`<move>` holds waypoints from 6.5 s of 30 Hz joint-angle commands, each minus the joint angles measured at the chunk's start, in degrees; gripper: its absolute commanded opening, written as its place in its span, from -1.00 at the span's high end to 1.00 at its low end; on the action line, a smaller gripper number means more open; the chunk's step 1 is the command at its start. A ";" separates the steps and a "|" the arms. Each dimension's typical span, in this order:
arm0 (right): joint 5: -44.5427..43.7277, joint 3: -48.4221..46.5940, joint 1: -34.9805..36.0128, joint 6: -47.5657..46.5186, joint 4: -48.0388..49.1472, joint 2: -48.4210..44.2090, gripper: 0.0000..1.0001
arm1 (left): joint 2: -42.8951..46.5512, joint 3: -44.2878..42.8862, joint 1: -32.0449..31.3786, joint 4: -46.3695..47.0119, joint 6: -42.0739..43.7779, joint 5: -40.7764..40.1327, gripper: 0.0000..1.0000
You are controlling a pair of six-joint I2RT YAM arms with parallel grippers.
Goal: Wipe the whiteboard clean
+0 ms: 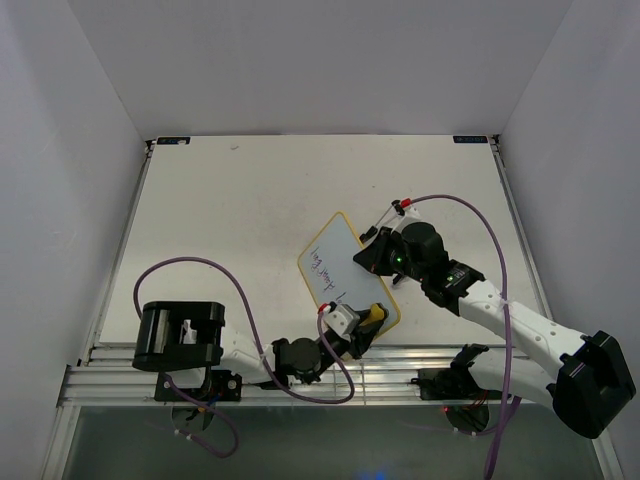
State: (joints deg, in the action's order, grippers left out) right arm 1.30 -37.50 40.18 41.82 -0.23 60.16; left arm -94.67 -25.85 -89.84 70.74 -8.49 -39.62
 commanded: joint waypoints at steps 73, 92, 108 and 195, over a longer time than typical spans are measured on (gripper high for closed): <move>6.34 8.23 0.16 -1.39 14.38 -6.37 0.85 | 8.20 4.94 48.44 -27.85 -34.14 27.22 0.74; 10.74 9.55 0.16 0.10 17.45 -4.44 0.85 | 4.85 -1.49 44.68 -23.54 -40.19 36.28 0.78; 11.53 6.38 0.16 1.33 16.14 -6.72 0.85 | 5.03 1.06 48.88 -38.66 -44.77 29.77 0.79; 2.40 7.70 -0.02 6.52 13.16 -10.32 0.85 | 2.30 13.01 36.67 -21.52 -38.07 21.95 0.81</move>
State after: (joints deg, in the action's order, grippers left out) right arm 3.92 -26.35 38.94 46.98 8.58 53.36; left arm -90.43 -15.70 -51.94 58.52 -41.71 -17.17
